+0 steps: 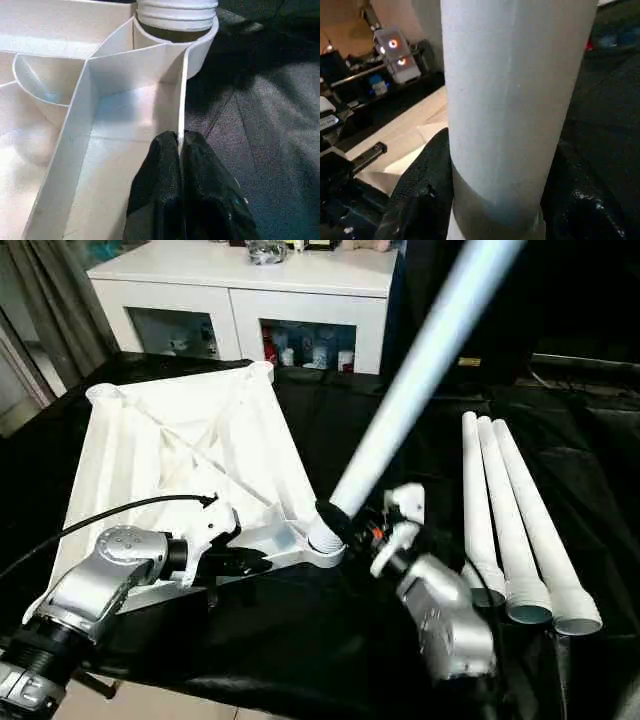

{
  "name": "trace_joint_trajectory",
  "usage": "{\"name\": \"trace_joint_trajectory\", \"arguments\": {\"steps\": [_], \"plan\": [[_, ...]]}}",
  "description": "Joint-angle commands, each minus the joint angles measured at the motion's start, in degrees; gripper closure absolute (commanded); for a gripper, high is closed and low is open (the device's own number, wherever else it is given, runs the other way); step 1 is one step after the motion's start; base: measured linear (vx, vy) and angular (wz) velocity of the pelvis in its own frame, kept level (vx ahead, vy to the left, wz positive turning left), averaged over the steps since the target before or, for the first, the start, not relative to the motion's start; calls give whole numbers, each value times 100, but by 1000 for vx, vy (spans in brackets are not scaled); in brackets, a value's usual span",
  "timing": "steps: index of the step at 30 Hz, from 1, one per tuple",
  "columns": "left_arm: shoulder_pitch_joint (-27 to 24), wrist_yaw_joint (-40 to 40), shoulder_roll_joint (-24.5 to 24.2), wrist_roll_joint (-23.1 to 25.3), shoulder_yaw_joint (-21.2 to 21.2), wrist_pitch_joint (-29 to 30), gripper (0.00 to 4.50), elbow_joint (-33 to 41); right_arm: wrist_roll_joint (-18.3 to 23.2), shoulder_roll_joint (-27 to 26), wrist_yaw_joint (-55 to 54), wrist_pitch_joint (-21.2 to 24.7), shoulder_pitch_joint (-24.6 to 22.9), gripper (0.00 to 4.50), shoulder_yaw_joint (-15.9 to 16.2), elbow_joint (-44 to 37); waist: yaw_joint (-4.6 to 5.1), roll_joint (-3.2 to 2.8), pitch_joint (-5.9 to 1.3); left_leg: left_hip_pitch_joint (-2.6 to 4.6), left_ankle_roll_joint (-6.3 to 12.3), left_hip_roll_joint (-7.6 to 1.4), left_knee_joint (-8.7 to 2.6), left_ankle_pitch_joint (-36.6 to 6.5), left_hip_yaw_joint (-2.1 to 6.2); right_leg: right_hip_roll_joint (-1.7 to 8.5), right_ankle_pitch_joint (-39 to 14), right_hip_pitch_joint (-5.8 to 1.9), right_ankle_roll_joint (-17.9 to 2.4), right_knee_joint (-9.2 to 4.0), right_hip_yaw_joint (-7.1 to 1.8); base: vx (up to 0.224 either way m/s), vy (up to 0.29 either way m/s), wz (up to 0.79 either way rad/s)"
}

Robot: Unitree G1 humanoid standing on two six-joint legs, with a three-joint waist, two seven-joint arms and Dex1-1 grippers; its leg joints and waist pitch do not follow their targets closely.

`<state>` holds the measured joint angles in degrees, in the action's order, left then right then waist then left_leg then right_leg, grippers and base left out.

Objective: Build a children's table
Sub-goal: Insert table leg to table base

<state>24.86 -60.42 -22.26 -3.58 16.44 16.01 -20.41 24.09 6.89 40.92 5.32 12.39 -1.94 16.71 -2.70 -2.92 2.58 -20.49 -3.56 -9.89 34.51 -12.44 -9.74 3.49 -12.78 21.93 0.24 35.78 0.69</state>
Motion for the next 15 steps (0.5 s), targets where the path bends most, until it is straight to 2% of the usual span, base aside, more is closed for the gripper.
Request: {"name": "trace_joint_trajectory", "arguments": {"steps": [1,4,7,12,15], "plan": [[37,227,50,-90,-141,-80,450,-147,-318,27,-204,-194,-205,261,-70,329,-13,81,-248,0,152,-277,-501,-1115,87,427,-1414,-155,-1243,-534,-213,0,0,0],[87,258,62,-53,-162,-107,450,-196,-657,-3,-392,-782,-284,261,-31,356,-28,78,-240,-1,127,-276,-515,-1162,92,427,-1556,-146,-1178,-548,-219,0,0,0],[122,258,81,-32,-175,-126,450,-239,-804,-22,-518,-1134,-334,261,-2,404,-38,78,-243,-2,120,-280,-517,-1154,93,430,-1551,-143,-1154,-552,-221,0,0,0],[173,248,84,-7,-171,-160,450,-309,-929,-30,-622,-1477,-385,261,31,415,-42,74,-263,-13,212,-274,-507,-976,87,414,-1065,-168,-1223,-518,-212,0,0,0],[193,178,65,28,-149,-172,450,-338,-1073,101,-513,-1388,-341,261,185,492,-45,65,-260,-8,243,-277,-514,-973,88,414,-1011,-173,-1262,-519,-207,0,0,0]]}}
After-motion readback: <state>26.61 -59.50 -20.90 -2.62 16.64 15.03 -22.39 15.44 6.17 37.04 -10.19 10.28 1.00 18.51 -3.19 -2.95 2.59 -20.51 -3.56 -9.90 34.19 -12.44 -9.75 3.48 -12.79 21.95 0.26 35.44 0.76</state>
